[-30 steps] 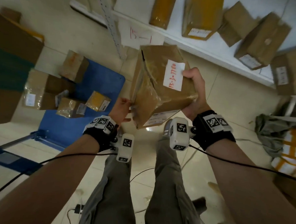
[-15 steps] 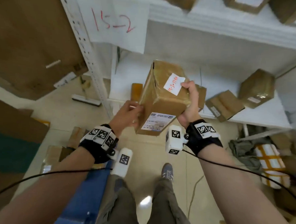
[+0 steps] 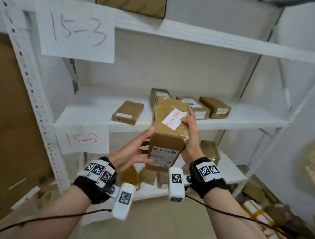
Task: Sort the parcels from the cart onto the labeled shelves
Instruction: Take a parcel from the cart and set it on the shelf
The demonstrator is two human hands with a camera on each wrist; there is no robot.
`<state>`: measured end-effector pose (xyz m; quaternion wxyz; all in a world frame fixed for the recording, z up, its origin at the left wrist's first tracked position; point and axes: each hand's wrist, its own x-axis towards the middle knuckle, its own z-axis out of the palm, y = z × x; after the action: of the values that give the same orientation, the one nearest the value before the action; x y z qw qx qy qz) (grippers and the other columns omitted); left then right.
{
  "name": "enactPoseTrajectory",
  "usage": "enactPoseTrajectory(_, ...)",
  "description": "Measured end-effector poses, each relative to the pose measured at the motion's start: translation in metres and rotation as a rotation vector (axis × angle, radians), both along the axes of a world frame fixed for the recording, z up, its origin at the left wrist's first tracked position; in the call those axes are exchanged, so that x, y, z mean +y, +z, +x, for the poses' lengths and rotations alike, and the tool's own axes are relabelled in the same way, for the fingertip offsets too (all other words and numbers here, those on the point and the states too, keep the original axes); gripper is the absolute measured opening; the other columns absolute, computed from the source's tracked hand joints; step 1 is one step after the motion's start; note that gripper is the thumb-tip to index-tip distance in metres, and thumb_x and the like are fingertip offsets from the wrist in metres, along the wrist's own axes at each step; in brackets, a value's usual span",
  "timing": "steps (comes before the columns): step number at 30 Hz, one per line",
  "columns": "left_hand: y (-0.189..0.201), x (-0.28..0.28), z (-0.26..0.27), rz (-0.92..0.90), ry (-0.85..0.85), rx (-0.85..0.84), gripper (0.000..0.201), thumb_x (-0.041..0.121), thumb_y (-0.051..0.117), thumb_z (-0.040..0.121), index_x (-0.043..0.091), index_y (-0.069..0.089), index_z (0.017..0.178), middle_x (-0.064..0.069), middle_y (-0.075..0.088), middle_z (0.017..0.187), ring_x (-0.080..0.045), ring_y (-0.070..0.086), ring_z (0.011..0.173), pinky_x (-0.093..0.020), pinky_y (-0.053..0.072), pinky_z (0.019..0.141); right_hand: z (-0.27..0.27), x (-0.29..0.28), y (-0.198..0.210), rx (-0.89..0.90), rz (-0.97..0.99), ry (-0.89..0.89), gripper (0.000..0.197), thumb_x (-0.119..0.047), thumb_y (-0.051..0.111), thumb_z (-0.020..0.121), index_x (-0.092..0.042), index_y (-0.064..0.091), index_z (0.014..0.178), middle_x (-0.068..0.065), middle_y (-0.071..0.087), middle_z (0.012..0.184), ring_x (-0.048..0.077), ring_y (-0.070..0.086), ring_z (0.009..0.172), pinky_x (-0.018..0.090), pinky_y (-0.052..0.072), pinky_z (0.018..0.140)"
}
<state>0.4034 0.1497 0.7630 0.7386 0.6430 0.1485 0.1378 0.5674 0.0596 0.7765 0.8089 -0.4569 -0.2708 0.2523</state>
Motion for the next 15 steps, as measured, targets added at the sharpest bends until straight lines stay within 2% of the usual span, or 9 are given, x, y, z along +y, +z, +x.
enactPoseTrajectory(2, 0.019, -0.003, 0.011, 0.046, -0.016, -0.053, 0.105, 0.087, 0.064, 0.060, 0.041, 0.036, 0.150, -0.002, 0.042, 0.154, -0.021, 0.046, 0.138, -0.057, 0.046, 0.104, 0.006, -0.009, 0.023, -0.031, 0.033, -0.035, 0.074, -0.034, 0.068, 0.073, -0.031, 0.047, 0.144, 0.022, 0.056, 0.141, 0.040, 0.061, 0.120, 0.060, 0.045, 0.104)
enactPoseTrajectory(5, 0.053, -0.010, 0.030, 0.098, -0.056, -0.114, 0.099, 0.085, 0.063, 0.061, 0.037, 0.043, 0.146, -0.001, 0.053, 0.144, -0.019, 0.052, 0.132, -0.055, 0.047, 0.105, 0.017, -0.027, 0.063, -0.086, 0.096, -0.115, 0.073, -0.032, 0.067, 0.074, -0.029, 0.047, 0.144, 0.022, 0.057, 0.139, 0.033, 0.063, 0.112, 0.058, 0.047, 0.103)
enactPoseTrajectory(7, 0.077, -0.015, 0.045, 0.133, -0.082, -0.161, 0.091, 0.082, 0.063, 0.065, 0.035, 0.049, 0.141, -0.001, 0.059, 0.137, -0.019, 0.057, 0.127, -0.053, 0.049, 0.104, 0.023, -0.039, 0.091, -0.133, 0.137, -0.161, 0.078, -0.034, 0.069, 0.070, -0.029, 0.048, 0.144, 0.022, 0.060, 0.136, 0.033, 0.064, 0.108, 0.058, 0.048, 0.101)
enactPoseTrajectory(9, 0.104, -0.021, 0.058, 0.148, -0.093, -0.212, 0.079, 0.077, 0.060, 0.071, 0.032, 0.054, 0.136, -0.002, 0.063, 0.131, -0.020, 0.060, 0.123, -0.050, 0.050, 0.103, 0.027, -0.050, 0.120, -0.174, 0.187, -0.197, 0.082, -0.035, 0.069, 0.066, -0.028, 0.047, 0.145, 0.019, 0.061, 0.132, 0.029, 0.065, 0.102, 0.051, 0.053, 0.092)
enactPoseTrajectory(12, 0.147, -0.035, 0.079, 0.176, -0.079, -0.302, 0.054, 0.067, 0.052, 0.087, 0.028, 0.063, 0.124, -0.002, 0.067, 0.119, -0.022, 0.062, 0.117, -0.045, 0.053, 0.098, 0.036, -0.064, 0.165, -0.240, 0.284, -0.275, 0.079, -0.029, 0.066, 0.071, -0.021, 0.044, 0.147, 0.016, 0.062, 0.123, 0.025, 0.065, 0.098, 0.046, 0.050, 0.086)
enactPoseTrajectory(15, 0.188, -0.047, 0.097, 0.205, -0.068, -0.402, 0.063, 0.068, 0.048, 0.088, 0.025, 0.057, 0.132, -0.001, 0.065, 0.122, -0.024, 0.058, 0.121, -0.044, 0.050, 0.100, 0.040, -0.073, 0.203, -0.292, 0.375, -0.373, 0.070, -0.024, 0.060, 0.078, -0.022, 0.044, 0.147, 0.014, 0.063, 0.123, 0.024, 0.065, 0.098, 0.043, 0.051, 0.084)
